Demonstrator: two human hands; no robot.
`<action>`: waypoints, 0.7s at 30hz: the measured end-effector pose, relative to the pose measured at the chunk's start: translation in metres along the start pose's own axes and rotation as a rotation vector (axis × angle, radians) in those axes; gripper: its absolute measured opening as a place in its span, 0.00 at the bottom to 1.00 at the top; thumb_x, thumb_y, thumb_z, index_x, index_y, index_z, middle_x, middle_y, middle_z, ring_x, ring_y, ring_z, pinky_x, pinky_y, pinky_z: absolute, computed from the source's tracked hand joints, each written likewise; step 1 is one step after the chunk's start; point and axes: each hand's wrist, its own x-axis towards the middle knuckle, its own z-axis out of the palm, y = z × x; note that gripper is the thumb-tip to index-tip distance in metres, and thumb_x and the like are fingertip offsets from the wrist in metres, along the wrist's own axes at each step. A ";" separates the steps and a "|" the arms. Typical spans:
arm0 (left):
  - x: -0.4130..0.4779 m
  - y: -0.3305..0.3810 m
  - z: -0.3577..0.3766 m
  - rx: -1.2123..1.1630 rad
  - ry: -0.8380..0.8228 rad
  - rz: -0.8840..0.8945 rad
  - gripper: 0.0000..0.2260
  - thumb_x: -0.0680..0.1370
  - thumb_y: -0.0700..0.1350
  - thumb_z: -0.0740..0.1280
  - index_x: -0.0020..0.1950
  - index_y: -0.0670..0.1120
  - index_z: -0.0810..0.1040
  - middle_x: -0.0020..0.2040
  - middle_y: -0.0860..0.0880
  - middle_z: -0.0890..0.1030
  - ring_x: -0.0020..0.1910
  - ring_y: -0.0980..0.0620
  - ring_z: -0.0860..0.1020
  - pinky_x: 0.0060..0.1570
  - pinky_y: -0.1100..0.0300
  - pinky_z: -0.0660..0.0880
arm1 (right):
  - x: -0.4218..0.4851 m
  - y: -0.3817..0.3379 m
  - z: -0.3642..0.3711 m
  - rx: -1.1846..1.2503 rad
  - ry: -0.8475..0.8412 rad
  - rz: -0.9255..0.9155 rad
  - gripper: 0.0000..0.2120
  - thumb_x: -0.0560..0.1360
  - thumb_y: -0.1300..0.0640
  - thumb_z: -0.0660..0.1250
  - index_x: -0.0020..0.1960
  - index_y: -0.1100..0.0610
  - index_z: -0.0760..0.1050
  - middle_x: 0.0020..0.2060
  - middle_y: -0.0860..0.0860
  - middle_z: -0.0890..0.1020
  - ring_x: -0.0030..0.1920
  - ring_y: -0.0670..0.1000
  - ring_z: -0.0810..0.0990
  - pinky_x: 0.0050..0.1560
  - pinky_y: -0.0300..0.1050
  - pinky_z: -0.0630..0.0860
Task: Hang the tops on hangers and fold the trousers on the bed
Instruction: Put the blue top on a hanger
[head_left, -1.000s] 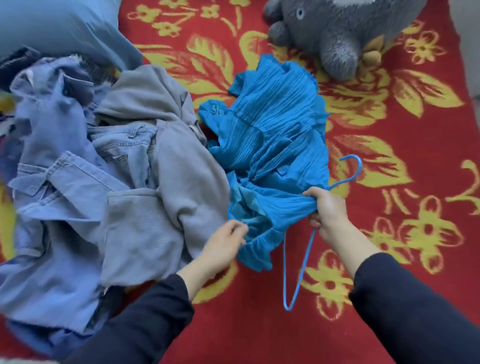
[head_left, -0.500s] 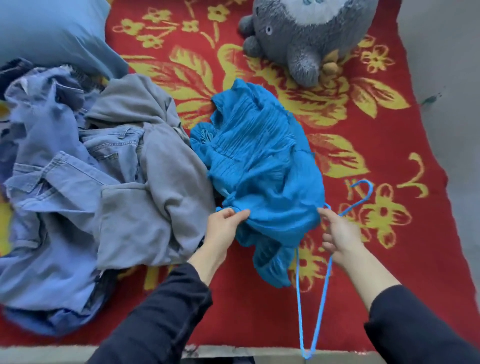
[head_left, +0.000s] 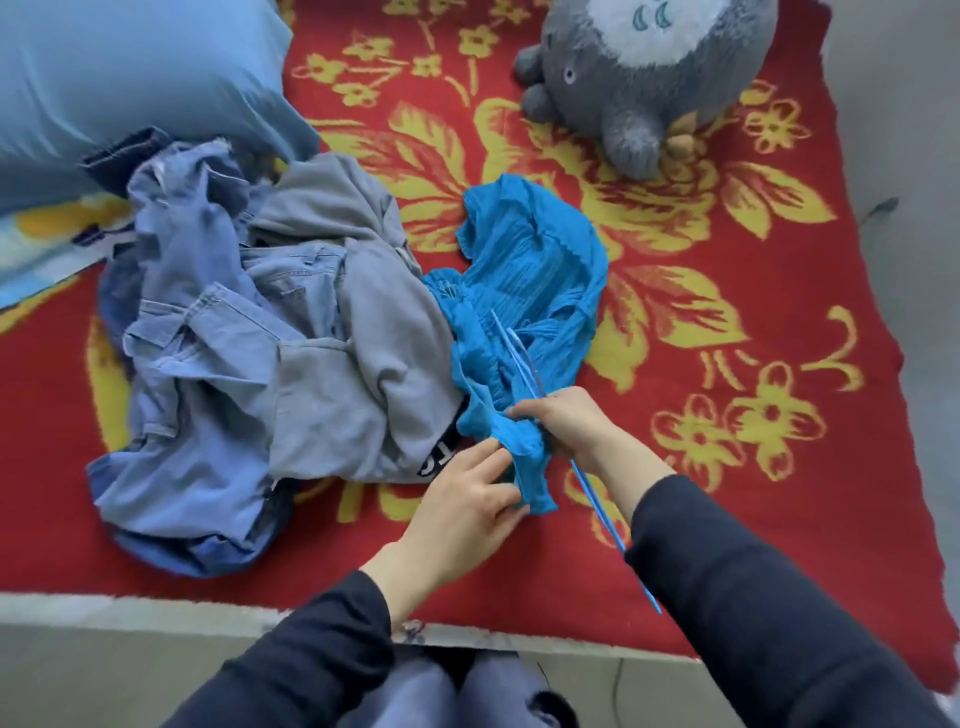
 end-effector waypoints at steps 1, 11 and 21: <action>-0.003 -0.001 -0.004 0.006 -0.016 -0.017 0.09 0.75 0.44 0.71 0.35 0.44 0.80 0.48 0.47 0.80 0.53 0.45 0.77 0.50 0.53 0.75 | -0.001 -0.005 0.002 -0.004 0.001 -0.006 0.17 0.67 0.61 0.74 0.29 0.55 0.66 0.19 0.49 0.63 0.18 0.47 0.59 0.22 0.35 0.54; 0.018 -0.011 -0.052 -0.175 0.106 -0.607 0.19 0.72 0.39 0.66 0.62 0.49 0.75 0.59 0.52 0.76 0.61 0.51 0.73 0.60 0.59 0.69 | -0.071 -0.114 -0.030 0.198 -0.150 -0.155 0.11 0.77 0.58 0.62 0.37 0.57 0.69 0.22 0.47 0.58 0.19 0.44 0.54 0.18 0.35 0.50; 0.121 0.041 -0.176 -0.401 0.087 -0.244 0.15 0.75 0.43 0.71 0.33 0.41 0.71 0.30 0.48 0.70 0.33 0.52 0.67 0.36 0.54 0.65 | -0.187 -0.220 -0.064 0.169 -0.135 -0.446 0.14 0.78 0.58 0.61 0.33 0.55 0.70 0.21 0.46 0.59 0.18 0.43 0.53 0.16 0.34 0.50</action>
